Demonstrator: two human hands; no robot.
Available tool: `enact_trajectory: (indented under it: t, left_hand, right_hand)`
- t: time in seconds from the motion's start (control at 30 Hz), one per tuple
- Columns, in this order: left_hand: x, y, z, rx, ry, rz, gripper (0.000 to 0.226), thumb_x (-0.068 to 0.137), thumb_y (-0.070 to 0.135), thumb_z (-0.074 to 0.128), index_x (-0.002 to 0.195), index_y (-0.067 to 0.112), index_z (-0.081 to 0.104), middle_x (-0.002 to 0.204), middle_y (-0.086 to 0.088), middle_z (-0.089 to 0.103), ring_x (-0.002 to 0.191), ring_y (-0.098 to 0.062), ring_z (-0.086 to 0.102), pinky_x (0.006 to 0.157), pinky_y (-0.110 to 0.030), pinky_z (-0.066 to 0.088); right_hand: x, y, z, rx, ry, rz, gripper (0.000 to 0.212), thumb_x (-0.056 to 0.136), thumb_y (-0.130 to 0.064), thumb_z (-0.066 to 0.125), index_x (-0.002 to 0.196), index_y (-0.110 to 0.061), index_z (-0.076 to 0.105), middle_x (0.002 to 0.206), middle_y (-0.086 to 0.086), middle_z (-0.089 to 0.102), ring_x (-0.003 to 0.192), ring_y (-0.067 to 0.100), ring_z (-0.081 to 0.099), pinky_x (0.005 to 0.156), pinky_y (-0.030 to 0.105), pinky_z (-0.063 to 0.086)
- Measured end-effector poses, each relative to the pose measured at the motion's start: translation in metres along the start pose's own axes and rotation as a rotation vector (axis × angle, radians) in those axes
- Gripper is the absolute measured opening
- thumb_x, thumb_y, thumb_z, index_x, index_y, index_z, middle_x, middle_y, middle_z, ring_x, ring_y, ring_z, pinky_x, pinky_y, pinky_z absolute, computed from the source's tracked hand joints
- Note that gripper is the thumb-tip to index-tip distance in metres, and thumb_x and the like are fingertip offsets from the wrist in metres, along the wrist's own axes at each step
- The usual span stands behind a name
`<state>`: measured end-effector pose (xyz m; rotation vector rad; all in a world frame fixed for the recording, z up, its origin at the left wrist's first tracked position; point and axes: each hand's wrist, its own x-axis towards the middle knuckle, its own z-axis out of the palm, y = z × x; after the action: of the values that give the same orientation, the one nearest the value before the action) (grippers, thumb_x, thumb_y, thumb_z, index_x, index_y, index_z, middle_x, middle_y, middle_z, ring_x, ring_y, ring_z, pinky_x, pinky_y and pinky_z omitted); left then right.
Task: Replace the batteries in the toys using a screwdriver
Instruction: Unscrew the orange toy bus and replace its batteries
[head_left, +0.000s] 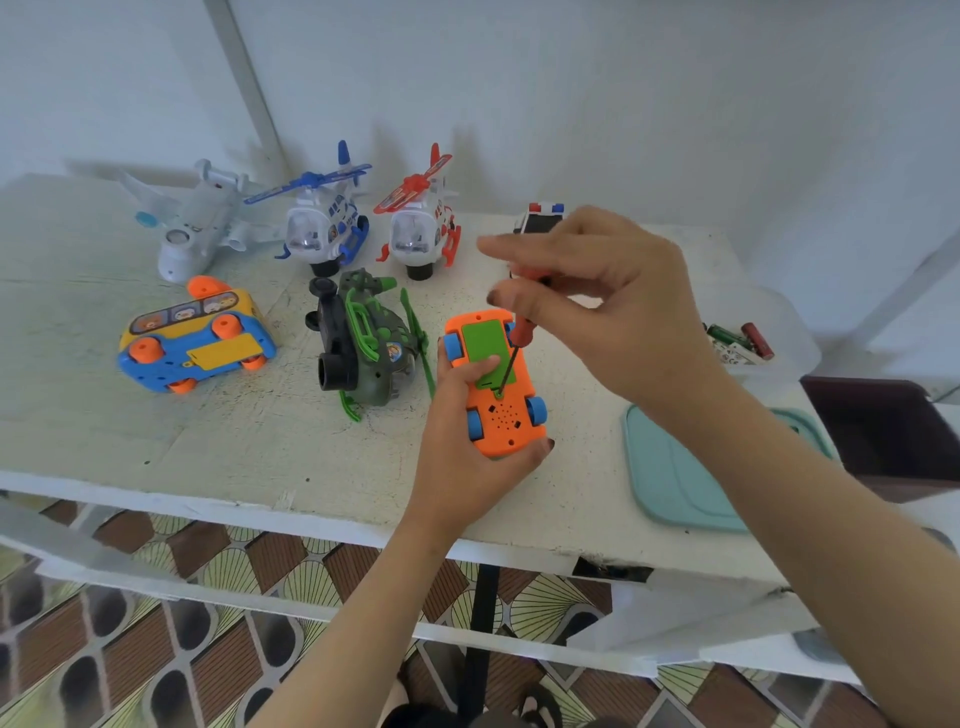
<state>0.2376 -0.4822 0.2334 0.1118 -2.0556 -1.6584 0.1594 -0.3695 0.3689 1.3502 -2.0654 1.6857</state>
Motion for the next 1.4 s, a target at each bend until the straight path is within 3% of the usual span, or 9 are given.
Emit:
enact_trajectory:
  t: [0.1,0.2,0.33,0.43,0.53,0.67,0.97,1.27,1.4]
  left_hand:
    - [0.000,0.000,0.000,0.014,0.005,-0.005,0.069,0.065,0.025,0.085,0.118,0.042,0.044,0.139,-0.014,0.044,0.112,-0.016,0.058,0.077,-0.015,0.052]
    - [0.000,0.000,0.001,0.009,0.008,-0.010,0.069,0.065,0.024,0.085,0.118,0.040,0.044,0.136,-0.014,0.045,0.110,-0.017,0.059,0.076,-0.016,0.052]
    - [0.000,0.000,0.000,-0.006,0.003,-0.006,0.067,0.064,0.035,0.083,0.117,0.046,0.045,0.139,-0.014,0.044,0.113,-0.019,0.059,0.078,-0.018,0.053]
    - [-0.001,-0.001,0.000,-0.004,0.004,-0.010,0.067,0.065,0.032,0.084,0.119,0.041,0.045,0.140,-0.014,0.044,0.114,-0.019,0.059,0.078,-0.018,0.053]
    - [-0.001,-0.002,0.000,-0.014,0.004,-0.017,0.069,0.066,0.026,0.085,0.121,0.035,0.046,0.138,-0.013,0.045,0.112,-0.020,0.059,0.077,-0.019,0.053]
    - [0.000,-0.001,0.000,-0.008,0.005,-0.008,0.069,0.066,0.026,0.086,0.121,0.038,0.045,0.140,-0.013,0.043,0.112,-0.018,0.059,0.077,-0.019,0.053]
    - [-0.001,-0.001,0.000,0.001,0.000,-0.015,0.068,0.063,0.036,0.084,0.119,0.041,0.046,0.140,-0.014,0.044,0.113,-0.019,0.058,0.077,-0.018,0.053]
    - [-0.001,-0.002,0.000,0.005,0.008,0.004,0.069,0.065,0.030,0.085,0.121,0.035,0.046,0.139,-0.014,0.042,0.113,-0.019,0.058,0.079,-0.019,0.053]
    - [-0.001,-0.003,0.000,-0.001,0.007,-0.001,0.069,0.064,0.036,0.083,0.122,0.036,0.046,0.139,-0.013,0.043,0.116,-0.023,0.057,0.081,-0.025,0.055]
  right_hand:
    - [-0.002,0.004,0.000,-0.174,-0.002,-0.101,0.028,0.092,-0.018,0.056,0.117,-0.012,0.067,0.094,0.004,0.062,0.089,0.019,0.064,0.085,0.032,0.052]
    - [-0.002,0.003,-0.003,-0.009,-0.145,-0.063,0.041,0.094,-0.003,0.045,0.133,-0.013,0.050,0.142,0.001,0.042,0.132,0.021,0.045,0.105,0.024,0.041]
    - [-0.002,-0.001,-0.006,0.032,-0.160,-0.004,0.039,0.091,0.006,0.051,0.128,-0.004,0.057,0.113,-0.005,0.064,0.094,-0.002,0.064,0.080,0.021,0.053]
    - [-0.006,0.001,-0.002,0.012,-0.017,0.029,0.037,0.087,-0.004,0.065,0.123,-0.010,0.063,0.087,0.001,0.063,0.072,0.020,0.066,0.078,0.033,0.056]
    - [-0.011,0.006,0.002,-0.137,0.100,0.003,0.036,0.091,-0.023,0.060,0.125,-0.012,0.063,0.085,0.002,0.058,0.075,0.025,0.064,0.080,0.037,0.052]
    - [-0.013,0.004,-0.001,-0.174,0.004,-0.032,0.046,0.096,-0.021,0.037,0.137,-0.004,0.049,0.126,0.002,0.056,0.102,0.031,0.064,0.098,0.037,0.046]
    - [-0.008,-0.010,-0.005,0.203,-0.039,0.091,0.036,0.087,0.002,0.062,0.122,-0.006,0.057,0.100,-0.002,0.070,0.076,0.003,0.068,0.075,0.039,0.059]
    - [-0.012,-0.002,0.005,-0.252,0.220,-0.028,0.016,0.083,-0.029,0.071,0.094,-0.018,0.076,0.067,0.011,0.060,0.069,0.015,0.051,0.066,0.021,0.042]
    - [-0.011,0.001,0.001,-0.310,0.084,-0.072,0.037,0.096,-0.021,0.046,0.124,-0.003,0.063,0.098,0.014,0.068,0.101,0.016,0.059,0.094,0.017,0.041]
